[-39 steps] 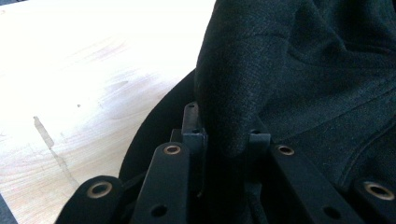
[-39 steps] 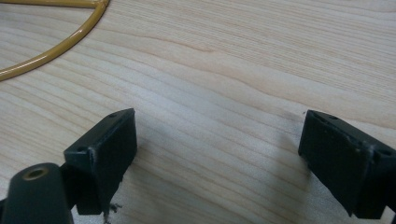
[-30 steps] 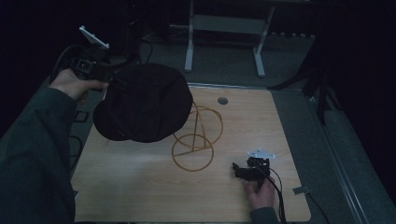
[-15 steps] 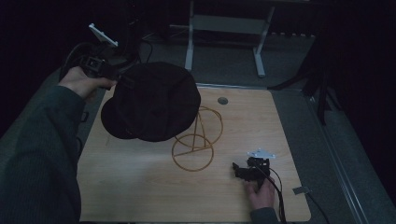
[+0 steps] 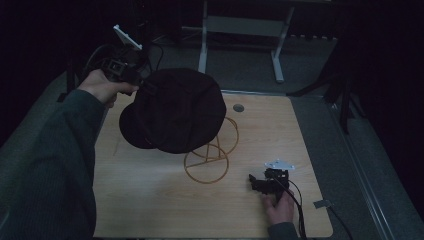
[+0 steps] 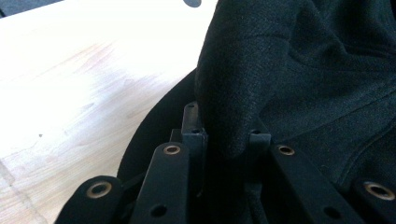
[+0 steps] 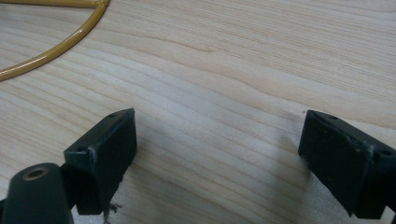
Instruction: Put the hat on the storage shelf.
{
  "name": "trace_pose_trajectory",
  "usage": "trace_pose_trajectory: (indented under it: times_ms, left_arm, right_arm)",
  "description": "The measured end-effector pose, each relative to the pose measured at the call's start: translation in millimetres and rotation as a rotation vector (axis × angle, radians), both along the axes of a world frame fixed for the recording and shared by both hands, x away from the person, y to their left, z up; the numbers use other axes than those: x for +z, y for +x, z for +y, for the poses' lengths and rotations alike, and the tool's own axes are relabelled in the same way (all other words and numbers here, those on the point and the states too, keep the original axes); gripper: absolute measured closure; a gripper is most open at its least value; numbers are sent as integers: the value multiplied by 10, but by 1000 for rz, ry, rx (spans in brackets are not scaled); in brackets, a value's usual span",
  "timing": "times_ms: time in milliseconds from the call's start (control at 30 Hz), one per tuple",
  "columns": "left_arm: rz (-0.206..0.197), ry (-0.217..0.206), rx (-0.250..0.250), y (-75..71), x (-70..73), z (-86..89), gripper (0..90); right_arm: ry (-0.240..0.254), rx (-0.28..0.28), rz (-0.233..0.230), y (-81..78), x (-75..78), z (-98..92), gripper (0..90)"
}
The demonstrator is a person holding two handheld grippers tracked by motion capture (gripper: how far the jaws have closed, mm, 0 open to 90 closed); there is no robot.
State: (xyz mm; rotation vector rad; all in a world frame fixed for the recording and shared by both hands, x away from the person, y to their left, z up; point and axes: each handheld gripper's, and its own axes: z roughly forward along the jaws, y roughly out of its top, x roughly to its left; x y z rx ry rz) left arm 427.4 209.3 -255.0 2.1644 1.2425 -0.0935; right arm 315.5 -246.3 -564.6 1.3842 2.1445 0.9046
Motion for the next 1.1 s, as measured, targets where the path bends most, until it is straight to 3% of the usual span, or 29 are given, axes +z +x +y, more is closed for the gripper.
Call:
trace_pose_trajectory:
  times_ms: [567,1100]
  left_arm:
    - [10,14,-30,97,-8,-300,762]
    - [37,21,-77,173,-227,-600,758]
  right_arm:
    - [0,-1,0,0,0,0,114]
    - [0,0,0,0,0,0,114]
